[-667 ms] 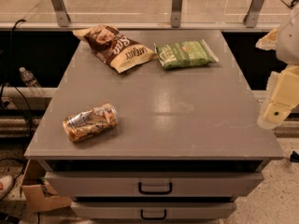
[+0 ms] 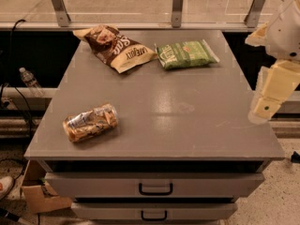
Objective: Pick orange can
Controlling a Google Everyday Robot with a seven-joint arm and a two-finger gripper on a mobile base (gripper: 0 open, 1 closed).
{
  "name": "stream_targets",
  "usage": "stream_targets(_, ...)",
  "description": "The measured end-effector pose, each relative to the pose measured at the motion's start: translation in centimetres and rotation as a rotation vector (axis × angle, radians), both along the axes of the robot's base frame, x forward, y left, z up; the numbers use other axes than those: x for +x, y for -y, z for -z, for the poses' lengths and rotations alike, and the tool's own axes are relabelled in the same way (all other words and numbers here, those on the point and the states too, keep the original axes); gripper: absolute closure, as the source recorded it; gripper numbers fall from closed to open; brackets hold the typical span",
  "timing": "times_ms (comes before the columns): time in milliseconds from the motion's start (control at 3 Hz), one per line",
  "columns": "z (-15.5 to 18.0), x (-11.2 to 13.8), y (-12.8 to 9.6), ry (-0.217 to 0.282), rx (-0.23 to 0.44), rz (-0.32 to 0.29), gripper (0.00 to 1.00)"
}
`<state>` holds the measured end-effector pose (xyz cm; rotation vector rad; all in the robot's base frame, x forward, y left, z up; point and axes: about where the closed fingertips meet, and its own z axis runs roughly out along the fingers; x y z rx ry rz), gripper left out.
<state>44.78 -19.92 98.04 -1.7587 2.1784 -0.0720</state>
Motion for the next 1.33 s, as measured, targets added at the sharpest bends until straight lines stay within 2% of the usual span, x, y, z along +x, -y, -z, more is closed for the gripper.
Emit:
stream_targets(333, 0.4, 2.0, -5.0, -0.006, 0.027, -0.173, 0.0)
stream_targets(667, 1.1, 2.9, -11.1, -0.006, 0.043, -0.412, 0.0)
stream_targets(1000, 3.1, 3.6, -16.8, -0.033, 0.083, -0.603, 0.0)
stream_targets(1333, 4.1, 2.8, -23.1, -0.038, 0.143, -0.798, 0.0)
